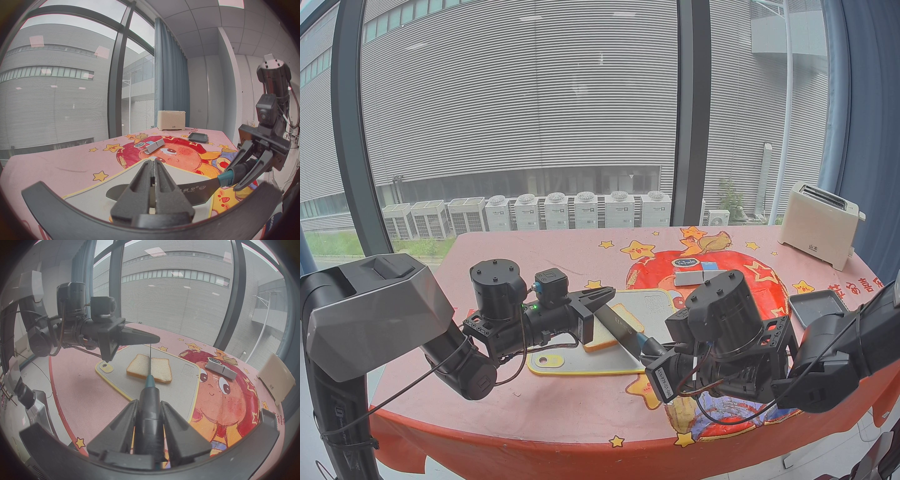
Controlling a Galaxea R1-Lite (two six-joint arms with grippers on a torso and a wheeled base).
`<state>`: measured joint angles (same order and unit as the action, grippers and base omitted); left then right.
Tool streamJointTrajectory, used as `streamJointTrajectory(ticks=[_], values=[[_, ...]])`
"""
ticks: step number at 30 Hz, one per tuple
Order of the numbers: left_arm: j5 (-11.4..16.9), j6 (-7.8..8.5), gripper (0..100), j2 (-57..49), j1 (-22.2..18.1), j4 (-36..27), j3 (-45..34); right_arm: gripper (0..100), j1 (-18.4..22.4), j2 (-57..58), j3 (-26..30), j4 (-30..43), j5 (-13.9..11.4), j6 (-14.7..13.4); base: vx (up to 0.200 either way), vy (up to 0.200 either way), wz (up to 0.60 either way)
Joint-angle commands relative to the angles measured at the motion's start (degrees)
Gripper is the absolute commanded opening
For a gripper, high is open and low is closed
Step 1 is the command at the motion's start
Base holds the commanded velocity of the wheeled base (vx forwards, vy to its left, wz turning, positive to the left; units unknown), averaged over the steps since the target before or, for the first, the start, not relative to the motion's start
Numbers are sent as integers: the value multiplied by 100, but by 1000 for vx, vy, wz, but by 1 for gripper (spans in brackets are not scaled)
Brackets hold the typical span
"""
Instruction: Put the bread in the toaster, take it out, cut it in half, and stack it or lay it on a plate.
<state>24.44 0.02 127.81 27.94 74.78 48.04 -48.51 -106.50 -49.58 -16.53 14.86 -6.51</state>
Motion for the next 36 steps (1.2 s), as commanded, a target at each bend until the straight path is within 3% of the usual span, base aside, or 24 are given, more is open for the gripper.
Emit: streamJointTrajectory(ticks=[1, 36], values=[[-1, -2, 0, -230, -17, 37, -14, 0, -54, -47, 18, -17, -1, -8, 0, 0, 0], [-1, -2, 0, -318, -26, 37, -41, 0, -54, 226, -61, -26, -9, -17, 0, 0, 0]])
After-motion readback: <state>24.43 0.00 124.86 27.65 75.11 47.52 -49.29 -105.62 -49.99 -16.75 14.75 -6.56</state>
